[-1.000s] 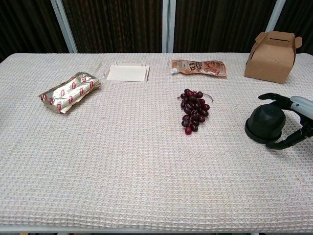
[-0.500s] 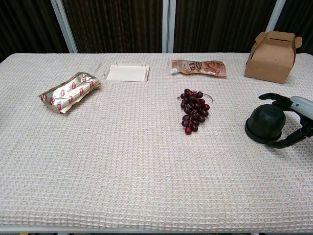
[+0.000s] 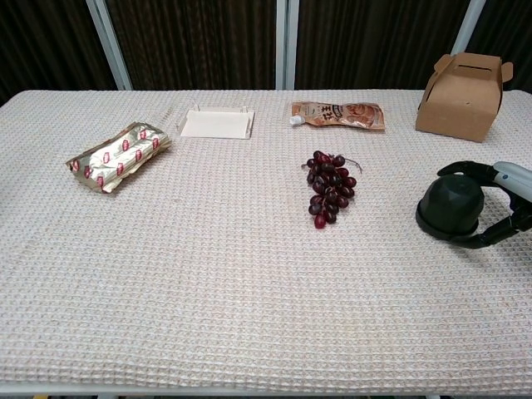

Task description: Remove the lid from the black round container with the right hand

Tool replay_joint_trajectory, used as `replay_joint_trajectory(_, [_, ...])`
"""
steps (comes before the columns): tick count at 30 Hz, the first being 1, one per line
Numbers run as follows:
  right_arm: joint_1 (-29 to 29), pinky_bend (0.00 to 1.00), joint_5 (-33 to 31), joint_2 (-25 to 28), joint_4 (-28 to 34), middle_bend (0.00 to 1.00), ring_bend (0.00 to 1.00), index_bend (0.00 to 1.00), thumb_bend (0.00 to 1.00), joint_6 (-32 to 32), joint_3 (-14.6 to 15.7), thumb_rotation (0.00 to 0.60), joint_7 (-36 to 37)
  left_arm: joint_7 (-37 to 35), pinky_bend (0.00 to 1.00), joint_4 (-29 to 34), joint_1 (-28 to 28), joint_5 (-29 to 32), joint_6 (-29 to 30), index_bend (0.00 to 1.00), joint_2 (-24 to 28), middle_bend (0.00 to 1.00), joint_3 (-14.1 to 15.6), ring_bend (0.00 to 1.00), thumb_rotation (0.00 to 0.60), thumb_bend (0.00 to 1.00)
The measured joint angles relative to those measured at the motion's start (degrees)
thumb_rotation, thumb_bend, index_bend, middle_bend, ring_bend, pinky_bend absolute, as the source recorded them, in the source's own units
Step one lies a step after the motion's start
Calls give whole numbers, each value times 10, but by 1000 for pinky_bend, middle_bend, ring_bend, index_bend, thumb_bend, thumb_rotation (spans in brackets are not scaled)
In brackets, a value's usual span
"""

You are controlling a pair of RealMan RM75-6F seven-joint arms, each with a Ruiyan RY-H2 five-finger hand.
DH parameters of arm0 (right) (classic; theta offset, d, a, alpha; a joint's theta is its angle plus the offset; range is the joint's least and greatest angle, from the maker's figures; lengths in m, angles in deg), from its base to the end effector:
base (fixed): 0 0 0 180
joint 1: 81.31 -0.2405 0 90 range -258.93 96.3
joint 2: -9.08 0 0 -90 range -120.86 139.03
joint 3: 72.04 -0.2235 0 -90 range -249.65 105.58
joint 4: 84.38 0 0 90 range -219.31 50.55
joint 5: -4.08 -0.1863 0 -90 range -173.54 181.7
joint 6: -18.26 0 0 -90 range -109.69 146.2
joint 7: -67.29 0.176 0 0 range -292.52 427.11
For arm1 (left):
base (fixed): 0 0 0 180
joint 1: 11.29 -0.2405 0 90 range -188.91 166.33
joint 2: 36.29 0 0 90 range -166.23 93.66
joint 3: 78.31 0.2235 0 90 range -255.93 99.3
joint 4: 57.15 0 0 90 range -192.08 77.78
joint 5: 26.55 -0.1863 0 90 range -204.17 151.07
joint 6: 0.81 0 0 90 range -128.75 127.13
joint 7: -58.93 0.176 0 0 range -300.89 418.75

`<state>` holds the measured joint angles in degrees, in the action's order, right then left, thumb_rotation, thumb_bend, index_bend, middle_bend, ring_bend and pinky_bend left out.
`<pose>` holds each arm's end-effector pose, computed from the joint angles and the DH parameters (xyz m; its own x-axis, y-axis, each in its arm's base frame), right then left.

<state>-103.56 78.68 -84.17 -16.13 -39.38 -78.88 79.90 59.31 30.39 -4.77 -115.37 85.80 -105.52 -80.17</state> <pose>-0.2596 -0.2916 -0.0069 0.0603 -0.3382 0.9391 -0.9976 0.0121 0.0684 -0.2653 0.2134 0.1459 0.3997 -0.0186 0.9165 0.9129 -0.0824 -0.3998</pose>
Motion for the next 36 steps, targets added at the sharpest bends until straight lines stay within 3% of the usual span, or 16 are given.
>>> replay_joint_trajectory(9, [2, 0, -1, 2, -1, 363, 0, 309, 102, -7, -2, 600, 0, 1, 277, -1, 0, -1, 0, 237, -1, 194, 0, 125, 600, 35])
replay_joint_trajectory(21, [9, 0, 9, 16, 8, 389, 2, 324, 115, -40, -12, 600, 21, 4, 277, 1, 2, -2, -3, 237, -1, 194, 1, 124, 600, 36])
replay_joint_trajectory(27, [15, 0, 38, 52, 59, 408, 25, 335, 121, -100, -30, 600, 47, 9, 278, 4, 3, -3, -5, 237, -1, 194, 1, 125, 600, 36])
replay_joint_trajectory(36, [48, 0, 107, 141, 184, 433, 60, 358, 114, -261, -62, 600, 52, 17, 278, 12, 6, -5, -6, 237, -1, 194, 1, 124, 600, 35])
